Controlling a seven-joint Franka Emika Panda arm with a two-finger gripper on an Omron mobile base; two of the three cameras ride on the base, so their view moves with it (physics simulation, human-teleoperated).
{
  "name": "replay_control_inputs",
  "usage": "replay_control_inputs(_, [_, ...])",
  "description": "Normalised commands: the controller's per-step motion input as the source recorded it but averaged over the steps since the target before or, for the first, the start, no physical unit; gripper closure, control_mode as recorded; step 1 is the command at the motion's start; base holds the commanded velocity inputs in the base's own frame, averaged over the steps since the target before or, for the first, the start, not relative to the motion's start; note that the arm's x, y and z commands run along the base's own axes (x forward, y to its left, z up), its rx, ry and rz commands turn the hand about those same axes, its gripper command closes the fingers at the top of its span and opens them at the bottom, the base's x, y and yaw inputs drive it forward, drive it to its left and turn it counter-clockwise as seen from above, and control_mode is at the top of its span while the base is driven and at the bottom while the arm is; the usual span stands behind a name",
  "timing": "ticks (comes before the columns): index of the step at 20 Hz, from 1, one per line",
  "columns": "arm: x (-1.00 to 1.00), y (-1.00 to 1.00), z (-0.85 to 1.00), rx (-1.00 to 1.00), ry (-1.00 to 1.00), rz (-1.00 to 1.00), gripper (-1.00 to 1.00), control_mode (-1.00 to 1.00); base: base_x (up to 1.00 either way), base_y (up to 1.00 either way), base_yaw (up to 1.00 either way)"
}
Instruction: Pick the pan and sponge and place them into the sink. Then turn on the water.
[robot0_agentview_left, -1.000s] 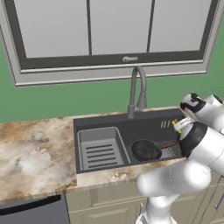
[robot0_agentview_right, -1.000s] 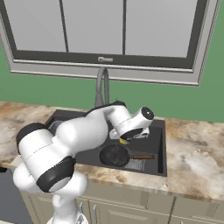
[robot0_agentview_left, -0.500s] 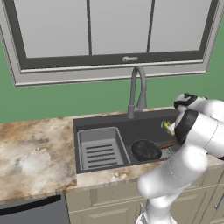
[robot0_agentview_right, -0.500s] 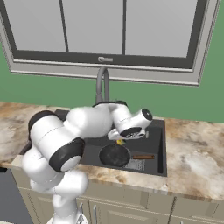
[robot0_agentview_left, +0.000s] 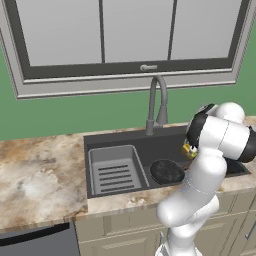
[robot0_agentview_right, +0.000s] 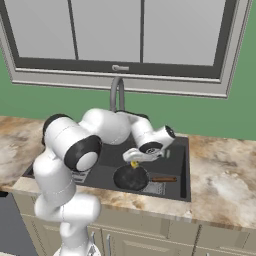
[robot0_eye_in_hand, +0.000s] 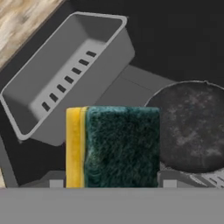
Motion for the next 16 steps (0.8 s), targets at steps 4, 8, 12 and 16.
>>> replay_control_inputs(4, [0.0,0.06,-0.22,0.11,-0.01,0.14,1.0,-1.0,0.0,0.0,0.0])
replay_control_inputs(8, [0.0,0.16,-0.25,0.11,-0.03,0.14,1.0,-1.0,0.0,0.0,0.0])
replay_control_inputs(12, [0.0,0.3,-0.22,0.05,-0.05,0.14,1.0,-1.0,0.0,0.0,0.0])
replay_control_inputs(16, [0.0,0.34,-0.14,0.0,-0.1,0.12,1.0,-1.0,0.0,0.0,0.0])
